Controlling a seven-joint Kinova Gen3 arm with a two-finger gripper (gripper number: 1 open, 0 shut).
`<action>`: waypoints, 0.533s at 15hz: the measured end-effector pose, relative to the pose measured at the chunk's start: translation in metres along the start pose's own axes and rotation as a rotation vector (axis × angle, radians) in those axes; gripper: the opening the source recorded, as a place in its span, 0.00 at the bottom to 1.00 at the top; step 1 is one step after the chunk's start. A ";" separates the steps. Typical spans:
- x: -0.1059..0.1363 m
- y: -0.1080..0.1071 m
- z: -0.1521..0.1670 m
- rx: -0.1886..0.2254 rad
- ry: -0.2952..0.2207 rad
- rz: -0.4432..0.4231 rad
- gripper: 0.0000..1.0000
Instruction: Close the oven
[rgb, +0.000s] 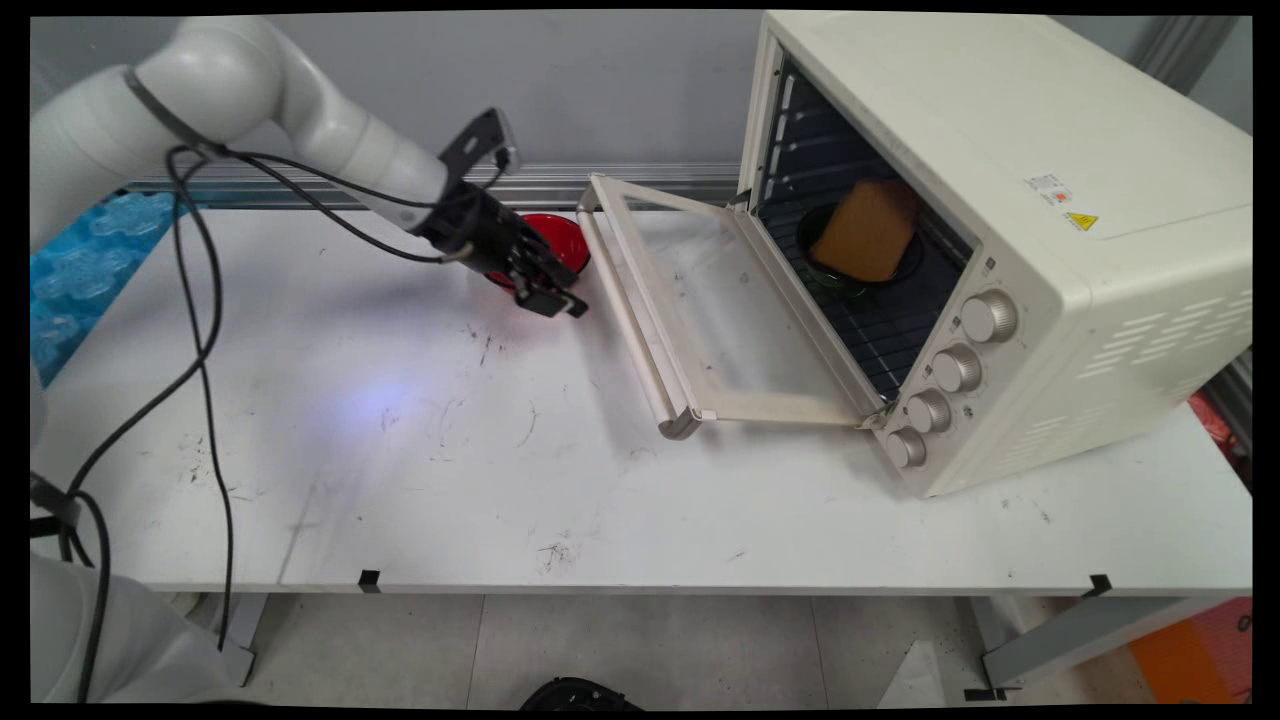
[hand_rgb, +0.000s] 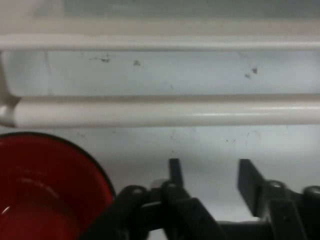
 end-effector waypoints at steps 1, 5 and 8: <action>0.001 0.000 0.008 -0.003 -0.001 0.005 0.00; 0.005 0.002 0.033 -0.011 0.000 0.018 0.00; 0.009 0.002 0.049 -0.018 0.008 0.023 0.00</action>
